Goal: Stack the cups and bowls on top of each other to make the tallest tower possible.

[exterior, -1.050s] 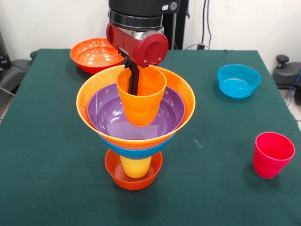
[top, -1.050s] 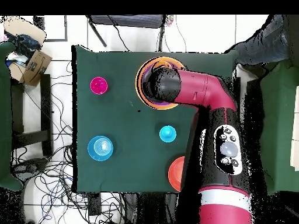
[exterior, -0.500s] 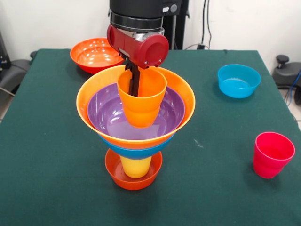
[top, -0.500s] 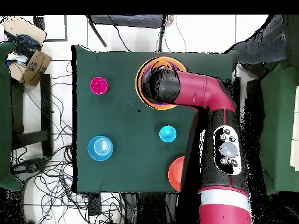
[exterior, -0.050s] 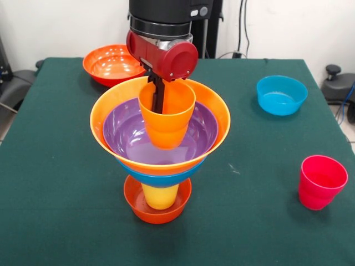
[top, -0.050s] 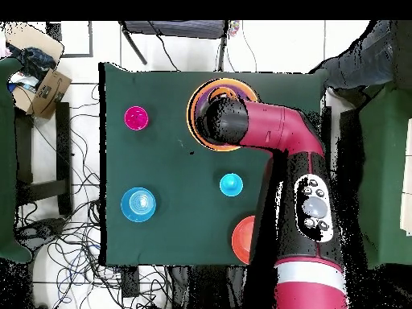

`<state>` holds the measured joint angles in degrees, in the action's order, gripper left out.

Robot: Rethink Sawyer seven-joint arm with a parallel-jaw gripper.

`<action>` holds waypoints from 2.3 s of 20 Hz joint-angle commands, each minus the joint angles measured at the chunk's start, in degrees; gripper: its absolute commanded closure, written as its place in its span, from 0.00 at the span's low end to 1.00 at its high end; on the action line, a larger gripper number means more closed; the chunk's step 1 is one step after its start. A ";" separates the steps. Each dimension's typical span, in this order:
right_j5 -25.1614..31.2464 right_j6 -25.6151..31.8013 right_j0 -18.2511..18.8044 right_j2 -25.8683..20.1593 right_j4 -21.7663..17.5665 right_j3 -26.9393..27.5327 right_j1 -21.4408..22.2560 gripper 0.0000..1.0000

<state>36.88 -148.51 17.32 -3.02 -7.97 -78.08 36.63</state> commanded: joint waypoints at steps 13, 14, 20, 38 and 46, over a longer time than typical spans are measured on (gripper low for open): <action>-2.10 8.28 1.64 -2.50 -6.14 -7.09 -2.61 1.00; -2.11 8.24 1.64 -2.50 -6.13 -7.05 -2.62 1.00; -2.37 7.86 1.74 -2.45 -5.95 -6.91 -2.52 1.00; -4.76 5.88 2.17 -1.54 -5.73 -6.82 -2.58 1.00; -5.68 6.56 3.51 -1.73 -5.94 -6.67 -3.00 1.00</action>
<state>34.45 -148.51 19.21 -3.02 -7.97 -81.11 36.64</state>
